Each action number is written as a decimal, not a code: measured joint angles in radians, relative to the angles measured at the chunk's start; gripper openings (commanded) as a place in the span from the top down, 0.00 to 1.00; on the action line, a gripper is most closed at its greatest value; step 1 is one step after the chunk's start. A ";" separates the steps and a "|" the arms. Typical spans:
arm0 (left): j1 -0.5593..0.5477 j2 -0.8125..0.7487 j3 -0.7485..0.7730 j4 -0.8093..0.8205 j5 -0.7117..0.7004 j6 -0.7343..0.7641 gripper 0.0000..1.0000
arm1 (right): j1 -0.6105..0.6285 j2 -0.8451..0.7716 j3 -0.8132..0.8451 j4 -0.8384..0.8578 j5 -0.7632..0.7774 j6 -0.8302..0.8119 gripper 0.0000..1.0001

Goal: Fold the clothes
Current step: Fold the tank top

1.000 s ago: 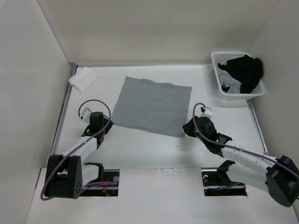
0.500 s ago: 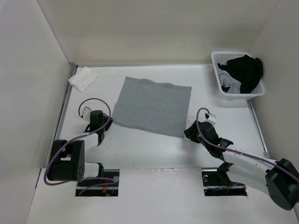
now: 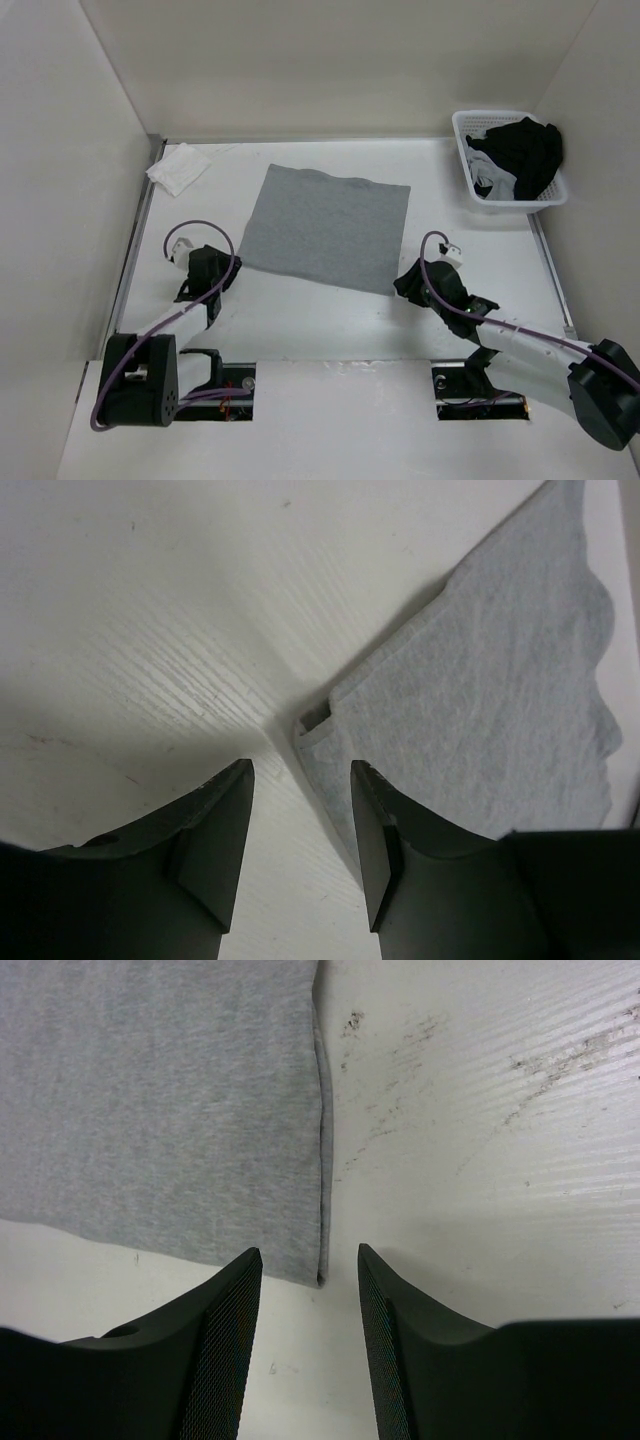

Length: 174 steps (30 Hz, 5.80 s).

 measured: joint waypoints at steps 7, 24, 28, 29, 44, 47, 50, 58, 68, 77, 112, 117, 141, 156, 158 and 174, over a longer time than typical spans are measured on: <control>0.000 0.159 0.063 0.065 0.025 0.006 0.69 | 0.001 0.003 0.000 0.001 0.000 0.001 0.52; 0.040 0.193 0.026 0.138 0.047 0.008 0.96 | 0.001 0.071 0.002 -0.023 -0.019 0.082 0.51; 0.043 0.193 0.018 0.150 0.056 0.008 0.96 | 0.001 0.113 0.020 -0.005 -0.039 0.099 0.62; 0.046 0.193 0.017 0.153 0.062 0.008 0.96 | 0.001 0.121 0.021 -0.002 -0.045 0.106 0.65; 0.057 0.193 0.005 0.174 0.091 0.003 0.96 | -0.021 0.129 0.020 -0.003 -0.111 0.164 0.73; 0.057 0.193 0.005 0.174 0.091 0.002 0.96 | -0.029 0.134 0.020 -0.003 -0.120 0.172 0.78; 0.056 0.193 0.005 0.174 0.091 0.001 0.96 | -0.051 0.136 0.020 -0.003 -0.131 0.174 0.80; 0.050 0.193 0.005 0.175 0.091 0.000 0.96 | -0.067 0.167 0.022 0.019 -0.156 0.177 0.79; 0.050 0.193 0.005 0.174 0.092 -0.004 0.96 | -0.067 0.237 0.037 0.095 -0.178 0.187 0.93; 0.044 0.030 0.005 0.096 0.135 -0.040 1.00 | -0.009 0.069 0.050 0.011 -0.116 0.143 1.00; -0.092 0.137 0.464 -0.256 -0.010 0.020 0.99 | -0.418 0.250 0.475 -0.117 -0.272 -0.116 1.00; -0.071 0.565 0.719 -0.154 0.005 0.020 0.99 | -0.486 0.668 0.654 -0.033 -0.411 -0.091 1.00; -0.029 0.220 0.396 0.050 0.056 0.001 0.98 | -0.475 0.424 0.500 0.119 -0.455 -0.086 0.99; 0.028 -0.106 0.088 0.041 0.138 0.029 0.98 | -0.394 0.173 0.163 0.128 -0.415 -0.076 0.99; 0.034 -0.145 0.045 0.032 0.143 0.035 0.97 | -0.363 0.152 0.130 0.125 -0.401 -0.066 0.99; 0.071 -0.320 -0.014 -0.055 0.138 0.057 0.84 | -0.264 -0.031 0.055 -0.053 -0.169 -0.027 0.78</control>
